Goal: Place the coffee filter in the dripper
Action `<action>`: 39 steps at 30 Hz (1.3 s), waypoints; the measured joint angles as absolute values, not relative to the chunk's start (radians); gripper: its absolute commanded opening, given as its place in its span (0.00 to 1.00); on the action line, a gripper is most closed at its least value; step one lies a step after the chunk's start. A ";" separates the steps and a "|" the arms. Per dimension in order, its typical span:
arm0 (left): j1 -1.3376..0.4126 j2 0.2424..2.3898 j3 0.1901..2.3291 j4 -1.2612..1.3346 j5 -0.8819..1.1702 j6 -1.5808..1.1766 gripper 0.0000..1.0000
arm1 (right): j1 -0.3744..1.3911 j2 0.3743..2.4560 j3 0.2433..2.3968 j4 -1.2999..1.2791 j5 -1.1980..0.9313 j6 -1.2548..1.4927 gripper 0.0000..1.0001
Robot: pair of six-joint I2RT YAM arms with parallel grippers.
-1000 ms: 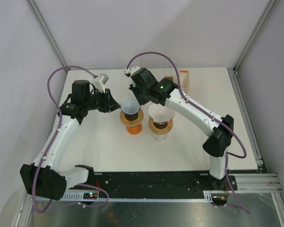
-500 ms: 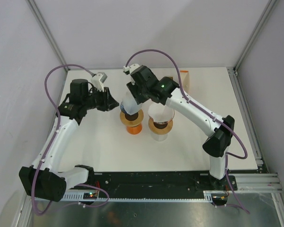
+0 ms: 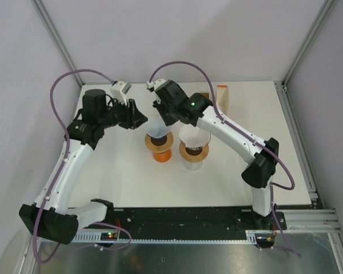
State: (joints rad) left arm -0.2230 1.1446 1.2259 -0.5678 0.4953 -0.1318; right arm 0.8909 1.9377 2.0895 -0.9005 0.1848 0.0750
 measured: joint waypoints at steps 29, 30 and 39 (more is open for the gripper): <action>-0.256 1.208 1.157 -0.570 0.387 -0.016 0.36 | 0.896 1.955 2.089 -0.907 0.204 0.069 0.29; -0.256 1.208 1.157 -0.570 0.387 -0.014 0.36 | 0.896 1.955 2.089 -0.907 0.206 0.069 0.30; -0.256 1.208 1.157 -0.570 0.388 0.002 0.34 | 0.893 1.955 2.064 -0.908 0.194 0.070 0.26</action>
State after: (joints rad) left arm -0.2562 1.2083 1.1572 -0.5701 0.3878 0.0017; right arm 0.8932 1.9549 2.0636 -0.9081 0.1936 0.0700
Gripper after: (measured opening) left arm 0.354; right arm 0.281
